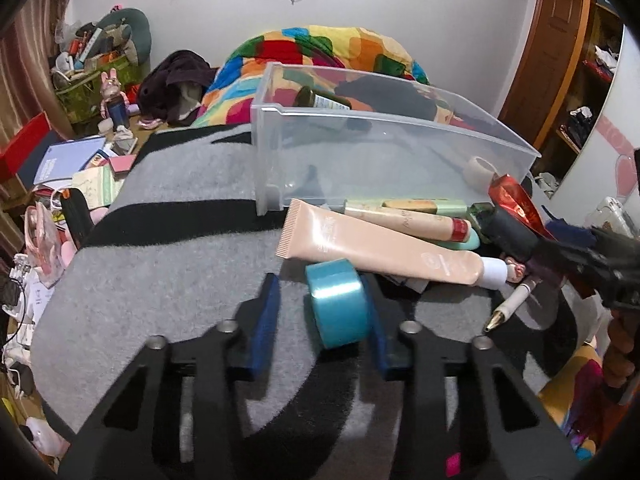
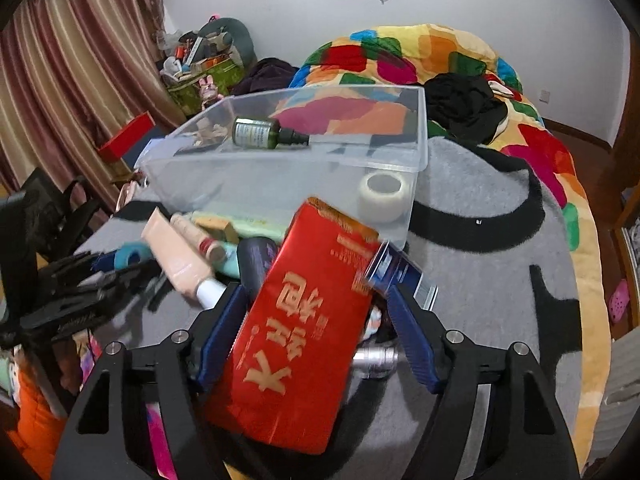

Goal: Organize objects
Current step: 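Grasp the teal tape roll with the left tool while the right tool grasps the red packet, then place the teal tape roll and red packet into the clear box with both tools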

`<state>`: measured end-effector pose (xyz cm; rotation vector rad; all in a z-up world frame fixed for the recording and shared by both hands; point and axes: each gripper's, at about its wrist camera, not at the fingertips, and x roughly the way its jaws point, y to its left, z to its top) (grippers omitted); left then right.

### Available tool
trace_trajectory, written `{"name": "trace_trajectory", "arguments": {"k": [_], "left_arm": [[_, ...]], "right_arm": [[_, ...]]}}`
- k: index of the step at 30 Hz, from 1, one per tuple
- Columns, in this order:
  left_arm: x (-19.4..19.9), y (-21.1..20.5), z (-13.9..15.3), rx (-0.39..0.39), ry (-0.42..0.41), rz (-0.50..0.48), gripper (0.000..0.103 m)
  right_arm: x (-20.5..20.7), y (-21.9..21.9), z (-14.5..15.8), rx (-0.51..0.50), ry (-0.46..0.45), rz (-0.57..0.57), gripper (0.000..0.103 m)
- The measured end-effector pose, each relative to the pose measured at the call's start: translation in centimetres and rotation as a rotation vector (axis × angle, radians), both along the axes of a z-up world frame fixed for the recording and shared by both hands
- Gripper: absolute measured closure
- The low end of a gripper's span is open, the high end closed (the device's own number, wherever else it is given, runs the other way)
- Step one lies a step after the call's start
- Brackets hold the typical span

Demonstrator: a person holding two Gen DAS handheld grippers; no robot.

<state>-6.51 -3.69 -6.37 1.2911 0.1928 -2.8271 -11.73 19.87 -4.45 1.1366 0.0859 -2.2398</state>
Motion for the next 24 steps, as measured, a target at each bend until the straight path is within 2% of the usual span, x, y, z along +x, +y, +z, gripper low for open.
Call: {"name": "trace_trajectory", "arguments": {"k": [2,7,12,16,22,23,24], "left_arm": [[0.2,-0.2,0.0,0.012,0.001,0.002,0.086],[0.6,-0.8,0.2,0.023,0.007,0.021,0.086],[1.0,-0.6,0.8,0.017,0.02,0.015,0.086],[1.2,-0.4,1.4,0.014,0.034,0.005,0.086],[1.4,-0.2,2.3,0.007,0.06,-0.003,0.086],[1.4,-0.1,2.5,0.005,0.064,-0.004,0.086],[1.4,0.0,2.6,0.004,0.069,-0.005,0.086]], "right_arm": [[0.2,0.8,-0.1,-0.006,-0.009,-0.009,0.033],[0.2,2.0,-0.2,-0.057,-0.059,-0.016,0.033],[-0.6,1.2,-0.6,-0.055,-0.078,-0.014,0.033],[-2.2,0.7,-0.7,-0.124,-0.144,0.008,0.033],[-3.8,0.1,-1.0,-0.167,-0.186,0.006,0.033],[-3.9,0.0,-1.0,-0.168,-0.188,0.001,0.034],[-4.0,-0.1,-1.0,-0.164,-0.185,-0.004,0.04]]}}
